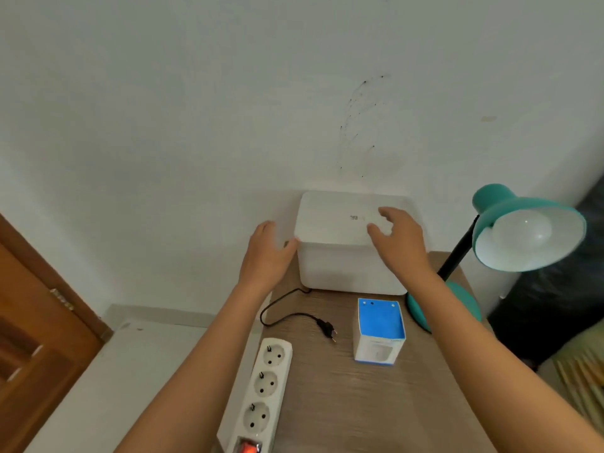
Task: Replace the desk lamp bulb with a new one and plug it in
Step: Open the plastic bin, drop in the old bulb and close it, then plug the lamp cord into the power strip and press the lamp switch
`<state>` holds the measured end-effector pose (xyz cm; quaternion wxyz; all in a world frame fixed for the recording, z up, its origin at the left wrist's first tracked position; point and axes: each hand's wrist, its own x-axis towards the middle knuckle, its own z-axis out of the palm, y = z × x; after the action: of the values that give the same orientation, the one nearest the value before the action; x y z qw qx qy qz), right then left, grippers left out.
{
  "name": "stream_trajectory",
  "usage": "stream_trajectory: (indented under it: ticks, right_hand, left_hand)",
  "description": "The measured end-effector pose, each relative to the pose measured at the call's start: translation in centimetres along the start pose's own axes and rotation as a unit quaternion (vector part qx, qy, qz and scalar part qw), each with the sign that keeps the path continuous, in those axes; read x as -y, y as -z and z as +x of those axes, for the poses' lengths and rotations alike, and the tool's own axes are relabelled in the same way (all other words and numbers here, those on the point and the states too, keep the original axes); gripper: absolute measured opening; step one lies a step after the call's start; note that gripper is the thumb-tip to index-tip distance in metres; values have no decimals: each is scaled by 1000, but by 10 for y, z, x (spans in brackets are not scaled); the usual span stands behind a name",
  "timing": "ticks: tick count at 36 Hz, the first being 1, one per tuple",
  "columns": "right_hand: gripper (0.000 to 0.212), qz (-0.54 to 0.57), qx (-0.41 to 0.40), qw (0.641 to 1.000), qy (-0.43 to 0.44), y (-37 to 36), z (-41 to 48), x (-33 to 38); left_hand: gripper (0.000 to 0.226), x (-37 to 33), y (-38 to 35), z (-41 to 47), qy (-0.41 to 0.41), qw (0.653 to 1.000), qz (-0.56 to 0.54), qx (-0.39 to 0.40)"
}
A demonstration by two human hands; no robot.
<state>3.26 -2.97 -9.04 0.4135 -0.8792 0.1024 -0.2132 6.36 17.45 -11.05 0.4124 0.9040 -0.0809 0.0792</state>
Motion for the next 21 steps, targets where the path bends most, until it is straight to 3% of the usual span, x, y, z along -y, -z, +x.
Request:
stream_trajectory:
  ticks: [7,12,16,21]
  right_hand:
    - [32,115,96,988,-27,-61,-87,6]
    - [38,35,151,987,-42,-98,-121,-23]
    - [43,-24,147,987,-58,-116,-125,-40]
    - [40,-60,152,984,-77,-134,-124,-51]
  left_hand:
    - [64,62,3,-96,82,996,-21,-40]
    - [72,92,-15,-153,125,991,-22,34]
    - [46,105,-28,-173,109,991,-35,69]
    - [49,109,-34,-179,91,991,-58,77]
